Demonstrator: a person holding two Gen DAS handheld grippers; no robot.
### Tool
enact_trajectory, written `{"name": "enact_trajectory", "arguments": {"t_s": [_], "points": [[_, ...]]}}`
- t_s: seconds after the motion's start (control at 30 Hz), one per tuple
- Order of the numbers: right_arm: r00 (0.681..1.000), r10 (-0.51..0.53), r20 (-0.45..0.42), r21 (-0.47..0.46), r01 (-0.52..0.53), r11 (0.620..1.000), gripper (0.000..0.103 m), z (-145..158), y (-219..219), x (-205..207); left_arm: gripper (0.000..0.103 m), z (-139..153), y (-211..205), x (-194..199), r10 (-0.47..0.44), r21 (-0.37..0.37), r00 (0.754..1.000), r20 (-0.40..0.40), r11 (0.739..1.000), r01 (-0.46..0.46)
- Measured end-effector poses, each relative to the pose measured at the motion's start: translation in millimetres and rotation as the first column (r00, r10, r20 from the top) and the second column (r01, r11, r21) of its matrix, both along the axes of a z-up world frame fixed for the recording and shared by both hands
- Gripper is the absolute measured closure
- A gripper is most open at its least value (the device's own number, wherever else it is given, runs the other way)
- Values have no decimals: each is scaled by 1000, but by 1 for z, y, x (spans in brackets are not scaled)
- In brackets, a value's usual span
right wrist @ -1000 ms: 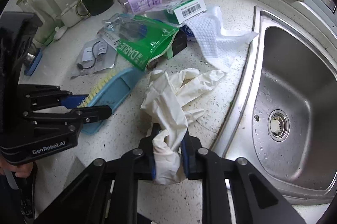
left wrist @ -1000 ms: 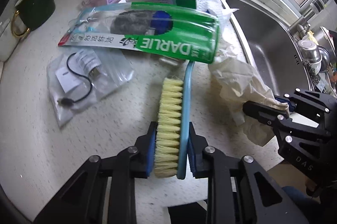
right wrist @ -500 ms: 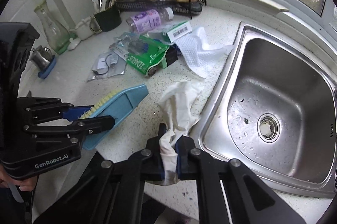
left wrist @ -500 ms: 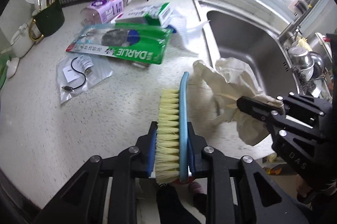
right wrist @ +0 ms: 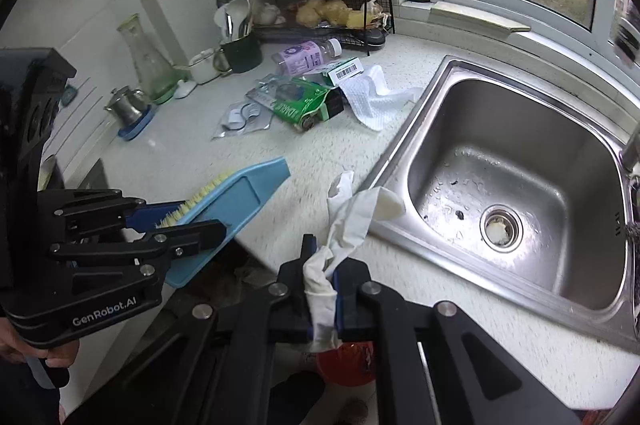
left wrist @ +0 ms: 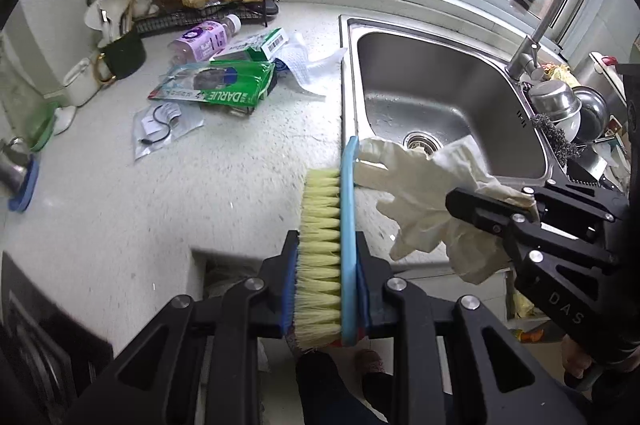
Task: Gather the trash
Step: 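Carry the white gloves and blue scrub brush down over the red bucket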
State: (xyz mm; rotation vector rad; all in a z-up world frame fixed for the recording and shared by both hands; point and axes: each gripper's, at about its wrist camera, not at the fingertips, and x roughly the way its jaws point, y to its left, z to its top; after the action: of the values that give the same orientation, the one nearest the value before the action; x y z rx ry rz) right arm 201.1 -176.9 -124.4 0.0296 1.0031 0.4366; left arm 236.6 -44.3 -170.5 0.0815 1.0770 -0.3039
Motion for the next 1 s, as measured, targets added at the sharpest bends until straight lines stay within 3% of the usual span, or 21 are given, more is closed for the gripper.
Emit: {"name": "enact_trajectory", "arguments": {"t_s": [0.27,0.43,0.63,1.0], "points": [[998,47,28,24,-48,999,97,15,-19,-47,81,14,-23,-66,43,0,999,29,999,-43],[998,68,7,26,-69,997,97,14,-23,-69,81,9,-34,-95,47,-2,999,5,999,-47],[995,78,-66,31,-76,997,97,-10,-20,-82,81,-22,-33,-120,71,4,995,-71,997,-71],[966,85,-245,6,-86,996,97,-87,-5,-94,81,-96,-17,-139,124,26,968,-219,992,-121]]}}
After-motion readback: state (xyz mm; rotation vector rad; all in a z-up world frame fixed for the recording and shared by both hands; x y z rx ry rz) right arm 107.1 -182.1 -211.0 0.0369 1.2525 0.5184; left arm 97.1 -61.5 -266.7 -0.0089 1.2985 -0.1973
